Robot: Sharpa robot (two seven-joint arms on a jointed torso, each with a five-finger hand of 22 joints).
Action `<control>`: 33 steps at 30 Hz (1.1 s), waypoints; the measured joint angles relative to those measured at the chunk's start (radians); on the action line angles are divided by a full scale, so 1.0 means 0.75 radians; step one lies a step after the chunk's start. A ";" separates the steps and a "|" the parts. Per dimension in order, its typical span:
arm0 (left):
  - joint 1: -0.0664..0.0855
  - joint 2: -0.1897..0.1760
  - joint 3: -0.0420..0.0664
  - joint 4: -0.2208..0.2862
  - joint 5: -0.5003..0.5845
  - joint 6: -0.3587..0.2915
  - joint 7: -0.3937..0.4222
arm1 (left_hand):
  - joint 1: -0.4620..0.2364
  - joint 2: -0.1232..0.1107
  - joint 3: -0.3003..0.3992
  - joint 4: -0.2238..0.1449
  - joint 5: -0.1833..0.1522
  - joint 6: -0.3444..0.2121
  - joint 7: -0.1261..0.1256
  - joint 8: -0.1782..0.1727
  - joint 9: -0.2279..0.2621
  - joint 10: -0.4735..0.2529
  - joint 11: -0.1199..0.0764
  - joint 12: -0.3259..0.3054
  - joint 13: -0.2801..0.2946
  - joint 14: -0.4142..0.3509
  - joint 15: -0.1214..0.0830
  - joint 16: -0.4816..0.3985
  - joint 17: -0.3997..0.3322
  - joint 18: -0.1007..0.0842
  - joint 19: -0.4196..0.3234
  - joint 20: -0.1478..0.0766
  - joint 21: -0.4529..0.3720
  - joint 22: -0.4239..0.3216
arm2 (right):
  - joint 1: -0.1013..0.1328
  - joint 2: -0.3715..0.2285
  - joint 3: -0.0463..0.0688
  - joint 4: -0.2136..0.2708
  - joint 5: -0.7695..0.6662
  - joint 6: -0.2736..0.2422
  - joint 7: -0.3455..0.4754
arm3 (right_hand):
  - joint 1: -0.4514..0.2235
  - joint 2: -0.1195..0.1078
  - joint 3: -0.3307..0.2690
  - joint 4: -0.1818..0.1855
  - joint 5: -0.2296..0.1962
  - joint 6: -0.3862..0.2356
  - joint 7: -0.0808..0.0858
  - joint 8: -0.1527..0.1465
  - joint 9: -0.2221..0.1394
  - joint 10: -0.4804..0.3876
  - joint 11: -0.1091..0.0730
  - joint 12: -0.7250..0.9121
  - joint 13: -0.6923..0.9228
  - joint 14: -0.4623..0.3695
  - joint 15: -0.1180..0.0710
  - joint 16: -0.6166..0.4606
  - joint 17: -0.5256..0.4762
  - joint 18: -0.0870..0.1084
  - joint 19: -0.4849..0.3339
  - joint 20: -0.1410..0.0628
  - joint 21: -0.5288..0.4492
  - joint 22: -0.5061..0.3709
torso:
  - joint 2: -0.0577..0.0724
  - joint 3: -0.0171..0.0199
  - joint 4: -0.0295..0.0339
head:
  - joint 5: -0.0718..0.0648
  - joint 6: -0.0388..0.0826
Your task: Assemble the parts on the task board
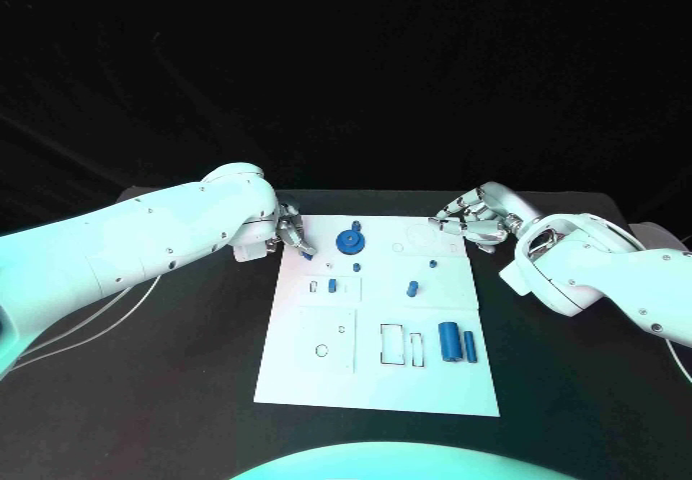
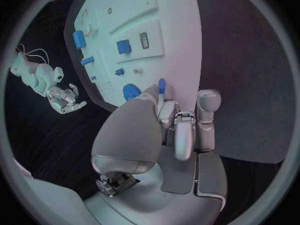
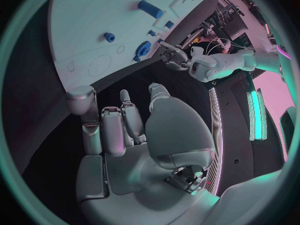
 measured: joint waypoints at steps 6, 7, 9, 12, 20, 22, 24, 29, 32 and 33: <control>-0.001 -0.003 -0.001 0.000 0.019 0.001 -0.002 | -0.015 -0.089 0.204 0.068 0.000 -0.016 0.007 0.037 0.001 -0.004 0.005 -0.012 -0.016 -0.003 0.002 0.000 0.000 0.000 0.000 0.000 0.000 0.003 | 0.000 0.000 0.000 0.000 0.001 0.000 0.001 | 0.000 0.000 0.000 0.000 0.000 0.000 0.000 0.000 0.000 0.000 0.000 0.000 0.000 0.000 0.000 0.000 0.000 0.000 0.000 0.000 0.000 0.000 | 0.000 -0.0004 0.0008 | 0.000 0.000; -0.001 -0.005 -0.001 0.001 0.024 -0.001 -0.002 | -0.029 -0.103 0.235 0.067 0.000 -0.017 0.007 0.038 0.048 -0.005 0.005 -0.015 -0.020 -0.003 0.002 0.000 0.000 0.000 0.000 0.000 0.005 0.005 | 0.000 0.000 0.000 0.000 0.001 0.000 0.001 | 0.000 0.000 0.000 0.000 0.000 0.000 0.000 0.000 0.000 0.000 0.000 0.000 0.000 0.000 0.000 0.000 0.000 0.000 0.000 0.000 0.000 0.000 | 0.000 -0.0004 0.0008 | 0.000 0.000; -0.001 -0.012 -0.001 0.005 0.038 -0.011 -0.002 | -0.045 -0.118 0.264 0.070 0.000 -0.017 0.007 0.043 0.060 -0.006 0.006 -0.019 -0.023 -0.003 0.002 0.000 0.000 0.000 0.000 0.000 0.005 0.006 | 0.000 0.000 0.000 -0.001 0.001 0.000 0.001 | 0.000 0.000 0.000 0.000 0.000 0.000 0.000 0.000 0.000 0.000 0.000 0.000 0.000 0.000 0.000 0.000 0.000 0.000 0.000 0.000 0.000 0.000 | -0.001 -0.0003 0.0008 | 0.002 -0.002; -0.001 -0.024 -0.002 0.024 0.060 -0.039 0.003 | -0.064 -0.155 0.328 0.064 0.000 -0.017 0.007 0.047 0.118 -0.006 0.007 -0.019 -0.023 -0.003 0.002 0.000 0.001 0.000 0.000 0.000 0.014 0.014 | 0.000 0.000 0.000 -0.001 0.001 0.000 0.001 | 0.000 0.000 0.000 0.000 0.000 0.000 0.000 0.000 0.001 0.000 0.000 0.000 0.000 0.000 0.000 0.000 0.000 0.000 0.000 0.000 0.000 0.000 | -0.002 -0.0003 0.0015 | 0.005 -0.003; -0.001 -0.107 -0.002 0.148 0.139 -0.147 0.016 | -0.104 -0.195 0.386 0.059 0.000 -0.016 0.007 0.049 0.154 0.021 0.004 -0.019 -0.006 -0.002 0.002 0.000 0.001 0.000 0.000 0.000 0.021 0.031 | -0.001 -0.001 0.000 -0.002 0.002 0.000 0.001 | 0.000 0.000 0.000 0.000 0.005 0.000 0.000 0.000 0.001 0.000 0.000 0.000 0.000 0.000 0.000 0.000 0.000 0.000 0.000 0.000 -0.005 -0.002 | -0.003 -0.0006 0.0017 | 0.007 0.001; -0.001 -0.136 -0.002 0.191 0.163 -0.181 0.017 | -0.105 -0.196 0.393 0.055 0.000 -0.016 0.007 0.049 0.155 0.026 -0.001 -0.019 -0.003 -0.002 0.002 0.000 0.001 0.000 0.000 0.000 0.021 0.033 | -0.001 -0.002 0.000 -0.002 0.002 0.000 0.001 | 0.000 0.000 0.000 0.000 0.005 0.000 0.000 0.000 0.001 0.000 0.000 0.000 0.000 0.000 0.000 0.000 0.000 0.000 0.000 0.000 -0.005 -0.002 | -0.003 -0.0008 0.0020 | 0.007 0.002; -0.002 -0.162 -0.002 0.231 0.181 -0.209 0.017 | -0.110 -0.201 0.397 0.054 0.000 -0.016 0.007 0.049 0.161 0.028 -0.003 -0.019 0.000 -0.002 0.002 0.000 0.001 0.000 0.000 0.000 0.026 0.036 | -0.002 -0.003 0.000 -0.002 0.002 0.000 0.001 | 0.000 0.000 0.000 0.000 0.005 0.000 0.000 0.000 0.001 0.000 0.000 0.000 0.000 0.000 0.000 0.000 0.000 0.000 0.000 0.000 -0.005 -0.002 | -0.004 -0.0008 0.0023 | 0.007 0.003; -0.007 -0.224 -0.002 0.328 0.206 -0.273 0.017 | -0.118 -0.209 0.405 0.050 0.000 -0.008 0.009 0.049 0.163 0.034 0.000 -0.019 0.004 -0.002 0.002 0.000 0.001 0.001 0.005 -0.005 0.026 0.041 | -0.003 -0.005 0.000 -0.003 0.003 0.000 0.001 | 0.000 0.000 0.000 0.000 0.005 0.000 0.000 0.000 0.001 0.000 0.000 0.000 0.000 0.000 0.000 0.000 0.000 0.000 0.000 0.000 -0.005 -0.002 | -0.006 -0.0009 0.0054 | 0.007 0.002; -0.022 -0.253 -0.004 0.373 0.208 -0.309 0.017 | -0.131 -0.222 0.423 0.032 0.000 -0.005 0.007 0.049 0.164 0.048 -0.004 -0.006 0.015 -0.003 0.002 0.000 0.001 0.001 0.005 -0.005 0.031 0.045 | -0.004 -0.007 0.000 -0.003 0.003 0.000 0.001 | 0.000 0.000 0.000 0.000 0.005 0.000 0.000 0.000 0.001 0.000 0.000 0.000 0.000 0.000 0.000 0.000 0.000 0.000 0.000 0.000 -0.005 -0.002 | -0.006 -0.0017 0.0064 | 0.007 0.000; -0.028 -0.260 -0.004 0.386 0.206 -0.319 0.018 | -0.132 -0.224 0.423 0.032 0.000 -0.005 0.007 0.049 0.165 0.051 -0.007 -0.002 0.021 -0.002 0.002 0.000 0.001 0.001 0.005 -0.005 0.031 0.047 | -0.004 -0.007 0.000 -0.003 0.003 0.000 0.001 | 0.000 0.000 0.000 0.000 0.005 0.000 0.000 0.000 0.001 0.000 0.000 0.000 0.000 0.000 0.000 0.000 0.000 0.000 0.000 0.000 -0.005 -0.002 | -0.006 -0.0017 0.0070 | 0.008 -0.001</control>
